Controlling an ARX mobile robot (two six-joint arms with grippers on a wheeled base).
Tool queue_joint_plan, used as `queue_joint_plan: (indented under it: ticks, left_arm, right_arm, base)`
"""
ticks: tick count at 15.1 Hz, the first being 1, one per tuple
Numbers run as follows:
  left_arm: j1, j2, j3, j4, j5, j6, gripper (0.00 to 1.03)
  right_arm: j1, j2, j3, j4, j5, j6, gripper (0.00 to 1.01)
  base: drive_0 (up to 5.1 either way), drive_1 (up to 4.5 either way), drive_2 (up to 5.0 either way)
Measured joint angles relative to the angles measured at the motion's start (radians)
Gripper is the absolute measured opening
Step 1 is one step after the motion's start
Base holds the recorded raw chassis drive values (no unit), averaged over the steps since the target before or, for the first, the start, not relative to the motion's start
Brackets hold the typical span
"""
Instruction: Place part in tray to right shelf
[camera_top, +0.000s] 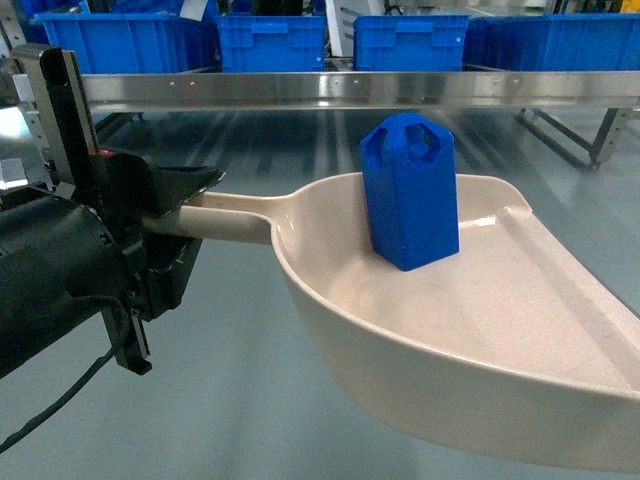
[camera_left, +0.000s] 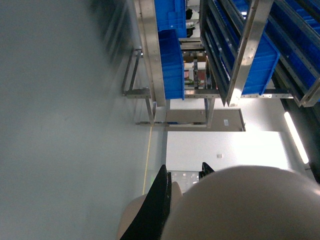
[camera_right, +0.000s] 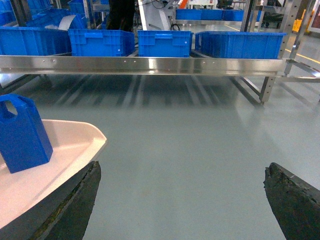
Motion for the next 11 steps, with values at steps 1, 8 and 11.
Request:
queue_joint_plan:
  ticks: [1, 8, 11]
  left_arm:
    - [0.0, 0.0, 0.0, 0.0, 0.0, 0.0, 0.13]
    - [0.0, -0.001, 0.0, 0.001, 0.002, 0.0, 0.13]
    - [0.0, -0.001, 0.0, 0.0, 0.0, 0.002, 0.13]
  right_arm:
    - [0.0, 0.0, 0.0, 0.0, 0.0, 0.0, 0.98]
    - [0.0, 0.0, 0.0, 0.003, 0.0, 0.0, 0.98]
    - [0.0, 0.0, 0.0, 0.0, 0.0, 0.0, 0.98]
  base:
    - [-1.0, -0.98, -1.0]
    - [-1.0, -0.98, -1.0]
    - [-1.0, -0.98, -1.0]
